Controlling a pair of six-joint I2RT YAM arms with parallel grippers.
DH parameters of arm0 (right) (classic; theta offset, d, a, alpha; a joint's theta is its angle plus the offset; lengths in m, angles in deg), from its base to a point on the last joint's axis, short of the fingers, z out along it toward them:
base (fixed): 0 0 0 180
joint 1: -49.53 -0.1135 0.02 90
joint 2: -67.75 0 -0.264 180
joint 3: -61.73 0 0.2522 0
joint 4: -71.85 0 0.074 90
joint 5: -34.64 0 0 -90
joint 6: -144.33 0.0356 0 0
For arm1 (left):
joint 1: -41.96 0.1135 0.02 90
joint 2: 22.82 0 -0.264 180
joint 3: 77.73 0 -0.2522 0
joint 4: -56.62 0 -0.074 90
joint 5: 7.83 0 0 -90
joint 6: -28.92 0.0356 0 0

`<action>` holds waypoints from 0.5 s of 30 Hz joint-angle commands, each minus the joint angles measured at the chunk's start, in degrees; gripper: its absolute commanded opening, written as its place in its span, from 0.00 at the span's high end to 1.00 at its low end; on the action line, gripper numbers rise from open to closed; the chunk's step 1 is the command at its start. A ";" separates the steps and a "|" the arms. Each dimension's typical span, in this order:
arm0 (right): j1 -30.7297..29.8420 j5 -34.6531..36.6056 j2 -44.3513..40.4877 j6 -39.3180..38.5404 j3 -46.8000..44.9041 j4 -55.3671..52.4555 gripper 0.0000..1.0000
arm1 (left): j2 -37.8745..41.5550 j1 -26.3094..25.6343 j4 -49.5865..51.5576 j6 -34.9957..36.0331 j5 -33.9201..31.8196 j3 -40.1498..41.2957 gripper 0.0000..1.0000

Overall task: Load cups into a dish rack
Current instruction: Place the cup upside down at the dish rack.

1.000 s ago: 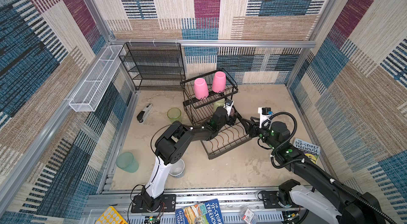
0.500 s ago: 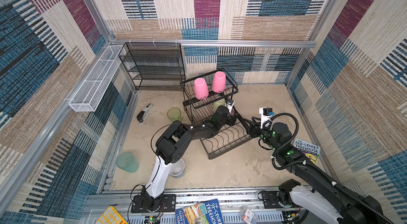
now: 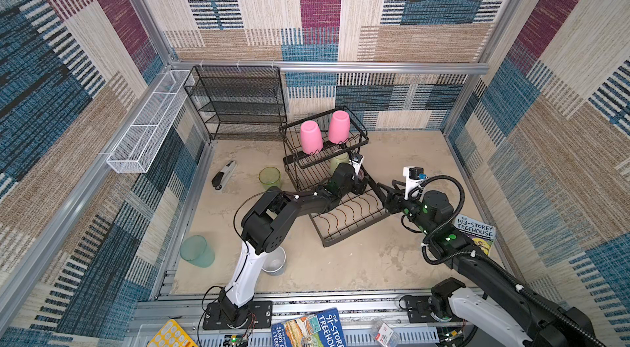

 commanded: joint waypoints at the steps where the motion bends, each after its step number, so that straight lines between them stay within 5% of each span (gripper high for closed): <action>1: 0.02 1.08 -0.51 -0.19 0.09 0.33 0.29 | 0.07 -0.02 0.60 -0.45 0.54 -0.38 0.16; 15: 0.00 1.91 -2.55 0.45 0.44 -1.35 0.17 | 2.67 -1.24 2.47 3.65 1.83 0.66 0.08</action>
